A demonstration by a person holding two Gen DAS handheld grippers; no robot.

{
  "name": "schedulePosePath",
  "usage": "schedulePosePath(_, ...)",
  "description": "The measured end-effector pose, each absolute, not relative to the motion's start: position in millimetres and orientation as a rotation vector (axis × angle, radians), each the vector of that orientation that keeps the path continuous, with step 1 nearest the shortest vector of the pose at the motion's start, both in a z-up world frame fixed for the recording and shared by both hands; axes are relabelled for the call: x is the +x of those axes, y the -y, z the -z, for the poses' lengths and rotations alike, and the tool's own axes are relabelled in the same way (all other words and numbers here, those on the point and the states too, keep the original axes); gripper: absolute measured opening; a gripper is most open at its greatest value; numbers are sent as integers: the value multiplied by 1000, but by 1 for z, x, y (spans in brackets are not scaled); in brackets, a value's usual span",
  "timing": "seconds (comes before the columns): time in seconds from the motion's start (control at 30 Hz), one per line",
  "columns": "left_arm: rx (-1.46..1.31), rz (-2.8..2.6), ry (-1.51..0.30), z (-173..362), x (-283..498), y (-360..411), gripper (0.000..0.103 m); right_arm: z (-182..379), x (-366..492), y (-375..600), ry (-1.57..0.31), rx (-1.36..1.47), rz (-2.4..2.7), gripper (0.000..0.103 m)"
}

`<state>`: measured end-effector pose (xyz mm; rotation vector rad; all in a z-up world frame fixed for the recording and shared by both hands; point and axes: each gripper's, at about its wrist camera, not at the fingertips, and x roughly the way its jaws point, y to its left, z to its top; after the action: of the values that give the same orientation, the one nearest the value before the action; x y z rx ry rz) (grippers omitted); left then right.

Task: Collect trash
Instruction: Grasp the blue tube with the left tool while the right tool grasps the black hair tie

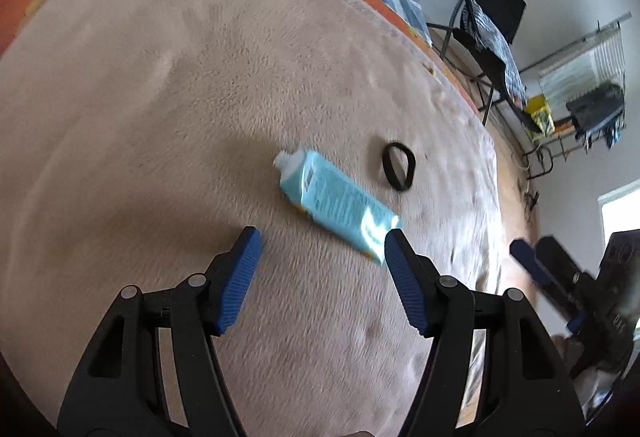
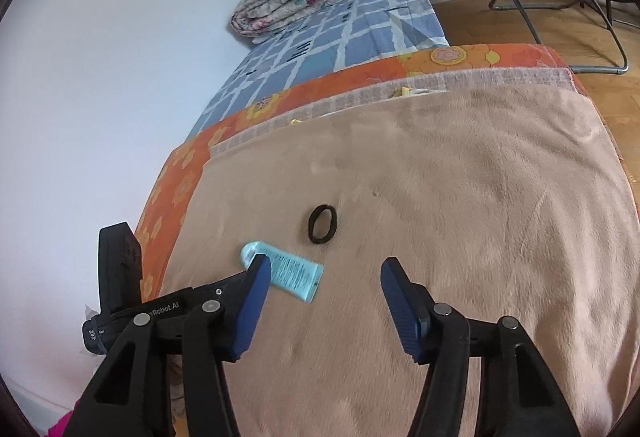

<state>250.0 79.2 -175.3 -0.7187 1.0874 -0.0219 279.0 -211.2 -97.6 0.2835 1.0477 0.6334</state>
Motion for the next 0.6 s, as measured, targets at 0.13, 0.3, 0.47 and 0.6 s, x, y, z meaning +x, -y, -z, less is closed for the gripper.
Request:
schedulePosePath(0.13, -735, 26, -1062, 175, 270, -78, 66, 100, 289, 210, -1037, 294, -626, 61)
schedulePosePath(0.3, -591, -26, -1055, 171, 295, -57, 66, 104, 298, 213, -1025, 306, -608, 61)
schedulePosePath(0.47, -344, -97, -1058, 171, 305, -25, 66, 111, 306, 214, -1034, 325, -593, 59)
schedulePosePath(0.6, -212, -116, -1029, 175, 303, -13, 56, 116, 311, 214, -1043, 348, -585, 56)
